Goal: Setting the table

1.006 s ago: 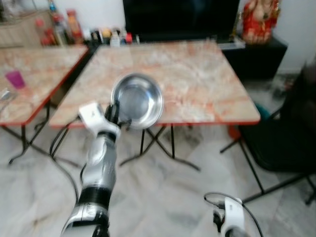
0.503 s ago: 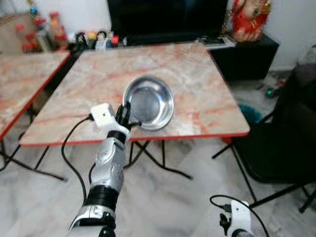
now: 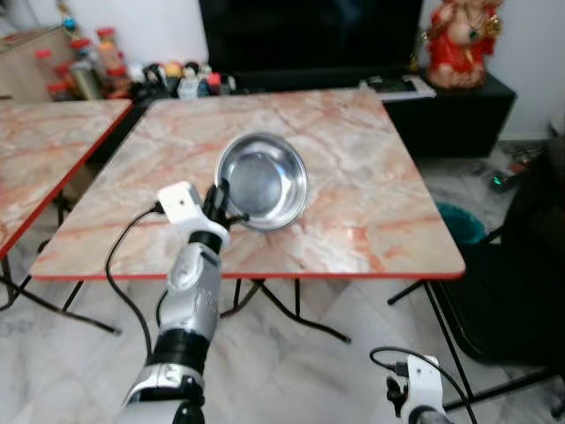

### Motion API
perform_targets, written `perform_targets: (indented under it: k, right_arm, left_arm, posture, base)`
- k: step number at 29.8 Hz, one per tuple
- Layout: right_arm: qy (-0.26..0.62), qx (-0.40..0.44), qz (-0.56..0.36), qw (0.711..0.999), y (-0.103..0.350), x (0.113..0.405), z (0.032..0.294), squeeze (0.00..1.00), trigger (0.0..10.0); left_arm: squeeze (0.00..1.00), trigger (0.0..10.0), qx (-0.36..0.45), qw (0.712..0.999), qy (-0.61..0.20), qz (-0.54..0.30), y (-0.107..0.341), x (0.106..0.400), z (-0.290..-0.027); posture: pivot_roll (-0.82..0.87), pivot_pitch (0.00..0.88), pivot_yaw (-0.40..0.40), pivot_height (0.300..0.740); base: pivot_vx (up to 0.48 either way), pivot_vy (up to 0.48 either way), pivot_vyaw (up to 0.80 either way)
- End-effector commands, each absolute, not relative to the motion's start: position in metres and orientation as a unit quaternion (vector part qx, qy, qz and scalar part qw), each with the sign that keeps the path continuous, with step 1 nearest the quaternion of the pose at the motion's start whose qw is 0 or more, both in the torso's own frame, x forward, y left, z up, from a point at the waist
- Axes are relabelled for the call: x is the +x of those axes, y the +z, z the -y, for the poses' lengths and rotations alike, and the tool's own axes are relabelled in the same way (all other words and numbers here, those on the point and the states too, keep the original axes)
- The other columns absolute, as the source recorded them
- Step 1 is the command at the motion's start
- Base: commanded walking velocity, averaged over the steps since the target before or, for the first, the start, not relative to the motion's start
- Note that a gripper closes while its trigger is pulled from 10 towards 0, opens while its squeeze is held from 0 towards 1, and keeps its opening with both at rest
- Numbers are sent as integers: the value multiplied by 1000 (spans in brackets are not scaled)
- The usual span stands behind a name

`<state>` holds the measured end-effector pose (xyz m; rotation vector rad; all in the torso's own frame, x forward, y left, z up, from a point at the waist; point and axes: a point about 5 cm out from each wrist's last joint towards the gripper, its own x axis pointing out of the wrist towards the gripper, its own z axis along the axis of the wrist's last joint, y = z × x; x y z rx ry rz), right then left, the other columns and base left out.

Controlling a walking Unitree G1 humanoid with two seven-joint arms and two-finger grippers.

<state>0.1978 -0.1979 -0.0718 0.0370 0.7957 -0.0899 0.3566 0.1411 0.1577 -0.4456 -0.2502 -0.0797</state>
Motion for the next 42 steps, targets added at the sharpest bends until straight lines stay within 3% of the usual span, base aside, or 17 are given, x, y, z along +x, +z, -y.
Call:
perform_targets:
  k: [1, 19, 22, 27, 33, 42]
  right_arm:
    - [-36, 25, -388, 921, -73, 198, 190, 0, 10000]
    - [-38, 29, -394, 918, -73, 197, 191, 0, 10000]
    - [-38, 25, -396, 917, -73, 198, 192, 0, 10000]
    - [-39, 23, -398, 916, -74, 196, 192, 0, 10000]
    - [-41, 21, -403, 914, -76, 192, 193, 0, 10000]
    - [-43, 19, -407, 912, -78, 188, 194, 0, 10000]
  left_arm:
    - [0, 10000, -222, 966, -28, 133, 161, 357, -149]
    - [0, 10000, -236, 963, -57, 116, 158, 358, -140]
    - [0, 10000, -256, 962, -82, 56, 145, 360, -131]
    - [0, 10000, -263, 962, -65, 27, 135, 359, -132]
    - [0, 10000, -346, 938, 13, 0, 129, 361, -144]
    - [0, 10000, -457, 884, 56, -78, 112, 358, -136]
  posture:
    - [-1, 0, 25, 740]
    - [1, 0, 20, 740]
    - [2, 0, 17, 740]
    - [0, 0, 19, 740]
    - [0, 0, 20, 740]
    - [-5, 0, 23, 740]
  base:
    - [322, 0, 0]
    - [316, 0, -172]
    - [0, 0, 0]
    - [0, 0, 0]
    - [0, 0, 0]
    - [0, 0, 0]
